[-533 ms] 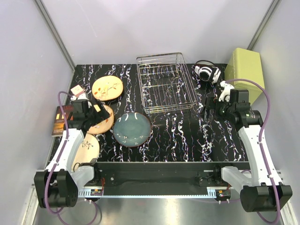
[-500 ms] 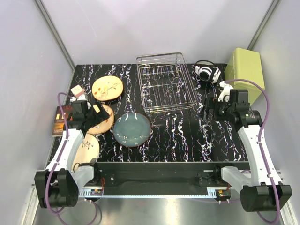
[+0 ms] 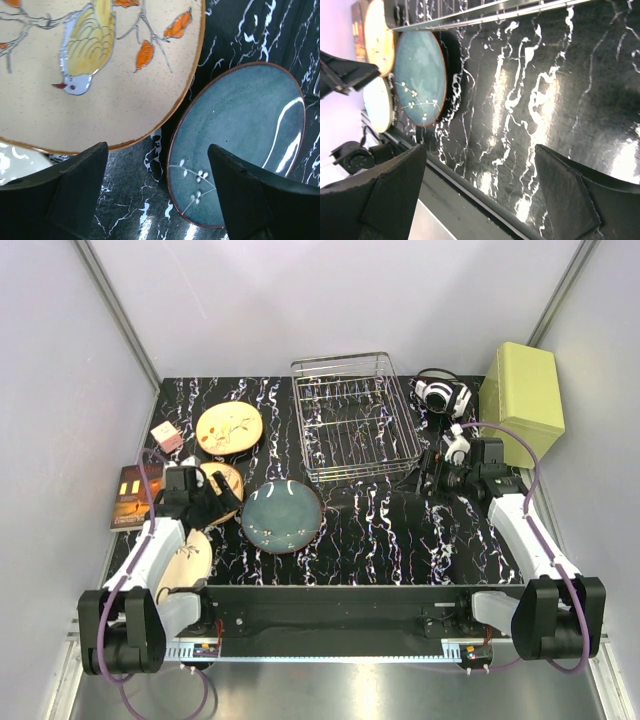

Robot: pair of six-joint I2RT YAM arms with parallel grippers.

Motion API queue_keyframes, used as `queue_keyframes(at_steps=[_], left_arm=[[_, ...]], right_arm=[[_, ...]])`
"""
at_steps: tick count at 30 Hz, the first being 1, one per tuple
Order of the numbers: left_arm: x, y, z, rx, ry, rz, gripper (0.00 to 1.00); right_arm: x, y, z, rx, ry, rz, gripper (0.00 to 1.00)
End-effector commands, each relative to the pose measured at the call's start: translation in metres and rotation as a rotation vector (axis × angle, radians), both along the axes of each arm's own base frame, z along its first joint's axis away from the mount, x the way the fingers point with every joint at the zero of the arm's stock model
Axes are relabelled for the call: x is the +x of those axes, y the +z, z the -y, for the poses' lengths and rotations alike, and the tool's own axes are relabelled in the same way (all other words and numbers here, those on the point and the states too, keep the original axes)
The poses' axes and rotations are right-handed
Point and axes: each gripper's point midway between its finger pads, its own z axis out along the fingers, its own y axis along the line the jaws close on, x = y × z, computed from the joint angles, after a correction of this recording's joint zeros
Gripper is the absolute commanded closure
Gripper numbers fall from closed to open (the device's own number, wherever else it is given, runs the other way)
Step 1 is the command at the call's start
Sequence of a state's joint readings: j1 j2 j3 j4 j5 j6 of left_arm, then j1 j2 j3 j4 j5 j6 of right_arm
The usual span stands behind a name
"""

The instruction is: Load the plates into the dish rack

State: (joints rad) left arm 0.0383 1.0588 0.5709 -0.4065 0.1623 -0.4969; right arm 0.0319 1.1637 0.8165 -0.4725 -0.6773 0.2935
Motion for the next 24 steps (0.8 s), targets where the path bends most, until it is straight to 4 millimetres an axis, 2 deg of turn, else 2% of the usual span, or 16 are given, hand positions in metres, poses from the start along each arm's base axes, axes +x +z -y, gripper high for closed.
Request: queue_keyframes(at_steps=[1,2,4,11,15,18,20,23,24], left_arm=[[0.018,0.006,0.018,-0.034,-0.09,0.062,0.23],[0.018,0.005,0.027,-0.041,-0.125,0.06,0.3],[0.019,0.002,0.035,-0.045,-0.159,0.04,0.34],[0.013,-0.012,0.045,-0.028,-0.192,-0.023,0.35],[0.021,-0.015,0.049,-0.025,-0.214,-0.026,0.39],[0.027,-0.018,0.058,-0.035,-0.251,-0.031,0.48],[0.023,-0.024,0.067,-0.05,-0.293,-0.055,0.58],[0.012,-0.033,0.076,-0.069,-0.317,-0.102,0.77],[0.003,-0.039,0.076,-0.068,-0.319,-0.132,0.79]], right_arm=[[0.009,0.012,-0.01,0.079,0.016,0.054,0.05],[0.009,0.011,-0.01,0.079,0.015,0.055,0.05],[0.009,0.009,-0.009,0.076,0.013,0.052,0.04],[0.012,0.006,-0.01,0.075,0.019,0.061,0.04],[0.011,-0.001,-0.01,0.076,0.02,0.065,0.04],[0.009,-0.01,-0.012,0.09,0.025,0.053,0.05],[0.01,-0.017,-0.013,0.102,0.019,0.038,0.06],[0.013,-0.023,-0.014,0.114,0.021,0.022,0.07],[0.013,-0.023,-0.015,0.117,0.024,0.018,0.07]])
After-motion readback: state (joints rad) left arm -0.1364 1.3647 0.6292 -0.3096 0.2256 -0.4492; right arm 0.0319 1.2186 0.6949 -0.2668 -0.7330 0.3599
